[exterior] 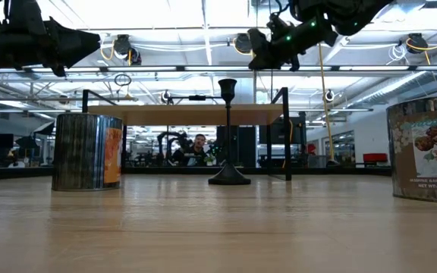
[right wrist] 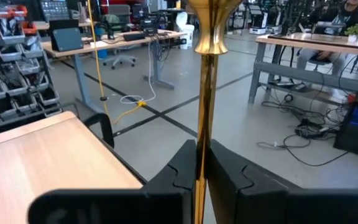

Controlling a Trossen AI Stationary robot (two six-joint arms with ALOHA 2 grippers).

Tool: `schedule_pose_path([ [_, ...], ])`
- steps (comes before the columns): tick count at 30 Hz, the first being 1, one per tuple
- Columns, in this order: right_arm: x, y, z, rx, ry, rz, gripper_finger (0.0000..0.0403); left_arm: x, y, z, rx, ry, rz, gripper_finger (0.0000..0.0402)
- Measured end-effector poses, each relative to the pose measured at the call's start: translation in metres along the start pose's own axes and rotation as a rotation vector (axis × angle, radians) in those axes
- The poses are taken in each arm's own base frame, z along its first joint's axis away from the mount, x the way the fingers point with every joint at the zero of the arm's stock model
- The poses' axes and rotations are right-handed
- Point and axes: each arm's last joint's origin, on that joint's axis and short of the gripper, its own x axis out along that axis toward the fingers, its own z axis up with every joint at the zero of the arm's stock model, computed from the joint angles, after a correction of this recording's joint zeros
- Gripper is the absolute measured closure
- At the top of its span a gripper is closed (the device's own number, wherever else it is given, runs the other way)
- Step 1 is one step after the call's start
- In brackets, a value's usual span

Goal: Pick & Place candle stick holders
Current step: Put the top golden candle holder on the shelf, then put the black candle holder on the shelf

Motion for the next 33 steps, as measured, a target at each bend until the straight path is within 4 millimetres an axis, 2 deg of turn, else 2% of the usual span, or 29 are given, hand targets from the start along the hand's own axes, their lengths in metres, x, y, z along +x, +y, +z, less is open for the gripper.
schedule_pose_path([
  [5, -0.001, 0.002, 0.000, -0.008, 0.003, 0.008, 0.0380, 0.000, 0.000, 0.000, 0.000, -0.001, 0.000, 0.0252],
  [18, -0.001, 0.002, -0.004, -0.076, 0.037, 0.008, 0.0310, 0.000, 0.000, -0.001, 0.001, 0.005, 0.000, 0.0252],
  [21, -0.007, 0.001, -0.003, -0.172, 0.069, 0.009, 0.0296, 0.000, 0.000, -0.001, -0.009, 0.005, 0.000, 0.0252],
  [27, -0.023, 0.008, -0.001, -0.207, 0.134, 0.048, 0.0267, 0.000, -0.001, -0.002, -0.017, 0.017, -0.019, 0.0252],
  [33, -0.045, 0.021, -0.009, -0.201, 0.287, 0.106, 0.0246, 0.000, -0.003, -0.004, -0.065, 0.042, -0.098, 0.0252],
])
